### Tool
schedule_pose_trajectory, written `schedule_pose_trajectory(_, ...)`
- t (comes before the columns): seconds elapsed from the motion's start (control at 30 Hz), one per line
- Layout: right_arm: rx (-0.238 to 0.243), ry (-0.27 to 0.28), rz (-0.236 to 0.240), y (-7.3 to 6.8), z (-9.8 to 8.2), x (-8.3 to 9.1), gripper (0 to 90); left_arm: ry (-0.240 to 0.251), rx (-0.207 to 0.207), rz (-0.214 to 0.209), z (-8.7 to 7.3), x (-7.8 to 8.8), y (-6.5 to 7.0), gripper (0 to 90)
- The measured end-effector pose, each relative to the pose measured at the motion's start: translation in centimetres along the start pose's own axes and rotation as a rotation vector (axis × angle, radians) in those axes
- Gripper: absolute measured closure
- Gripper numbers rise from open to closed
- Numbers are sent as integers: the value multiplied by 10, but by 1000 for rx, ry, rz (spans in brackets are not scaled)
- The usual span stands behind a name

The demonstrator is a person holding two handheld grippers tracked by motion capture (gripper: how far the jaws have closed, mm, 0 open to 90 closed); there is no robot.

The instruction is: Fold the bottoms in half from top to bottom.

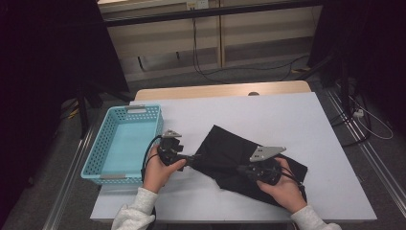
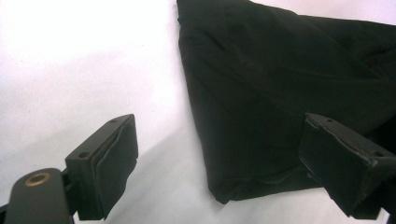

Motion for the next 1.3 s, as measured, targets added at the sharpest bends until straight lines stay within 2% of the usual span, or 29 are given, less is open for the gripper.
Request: schedule_pose_trajectory(1.3, 5, -8, 11, -2, -5, 9, 891, -5, -3, -1, 1, 2, -1, 118)
Point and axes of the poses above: each handheld gripper's, and its own axes: x roughly backward along the jaws, z roughly out of its top, y roughly to its right, the point moved 9 cm from there along -x, roughly forward along the jaws, and after that the axes turned 7 degrees about z, right-handed, at the moved point
